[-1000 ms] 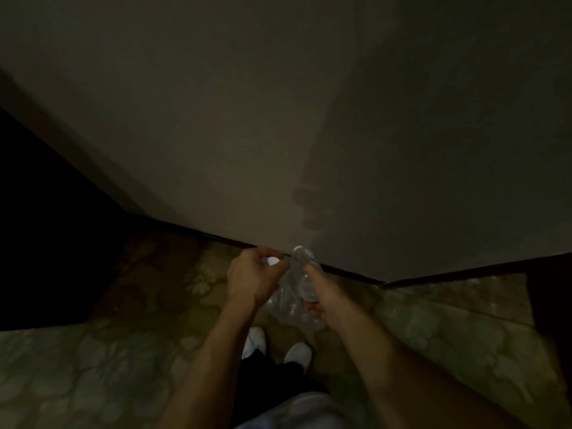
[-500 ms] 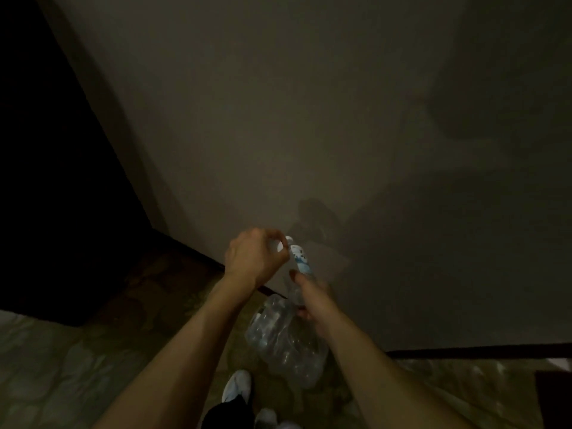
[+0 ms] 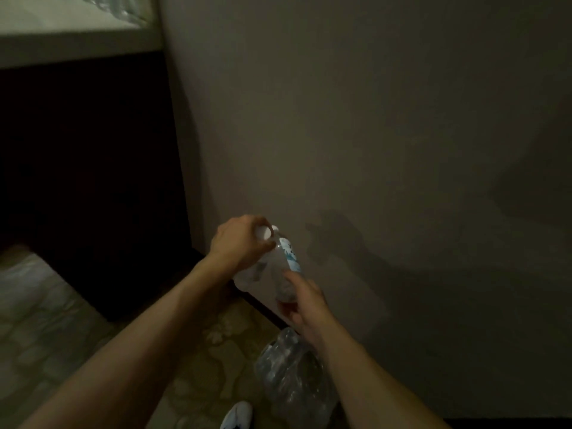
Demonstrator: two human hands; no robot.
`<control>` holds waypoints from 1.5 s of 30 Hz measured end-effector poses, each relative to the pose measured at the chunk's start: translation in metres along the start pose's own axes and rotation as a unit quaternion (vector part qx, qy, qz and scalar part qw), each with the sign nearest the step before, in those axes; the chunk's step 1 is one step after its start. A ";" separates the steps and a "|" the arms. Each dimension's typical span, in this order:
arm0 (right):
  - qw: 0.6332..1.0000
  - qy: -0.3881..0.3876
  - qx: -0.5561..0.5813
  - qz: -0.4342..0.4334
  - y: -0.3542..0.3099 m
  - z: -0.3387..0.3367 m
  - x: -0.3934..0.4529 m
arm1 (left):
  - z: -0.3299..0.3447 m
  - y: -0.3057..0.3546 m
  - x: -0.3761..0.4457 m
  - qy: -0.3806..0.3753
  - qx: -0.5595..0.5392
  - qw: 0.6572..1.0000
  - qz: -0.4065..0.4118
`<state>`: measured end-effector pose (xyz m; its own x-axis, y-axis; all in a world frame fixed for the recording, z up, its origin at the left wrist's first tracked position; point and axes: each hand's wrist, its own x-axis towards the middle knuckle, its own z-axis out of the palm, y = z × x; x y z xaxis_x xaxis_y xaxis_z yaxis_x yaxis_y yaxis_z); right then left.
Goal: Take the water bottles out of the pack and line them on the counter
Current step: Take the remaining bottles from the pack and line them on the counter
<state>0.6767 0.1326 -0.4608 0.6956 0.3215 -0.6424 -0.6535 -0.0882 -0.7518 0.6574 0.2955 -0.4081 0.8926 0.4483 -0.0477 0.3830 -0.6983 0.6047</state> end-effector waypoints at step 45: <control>0.885 -0.128 -0.112 -0.434 -0.065 0.480 -0.114 | -0.453 -0.192 -0.064 0.437 -0.117 0.892 0.017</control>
<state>0.4967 0.5545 -0.2672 0.7975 0.5605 0.2234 0.1887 0.1200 -0.9747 0.4191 0.6534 -0.1608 0.3370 0.7647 0.5492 0.2077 -0.6293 0.7489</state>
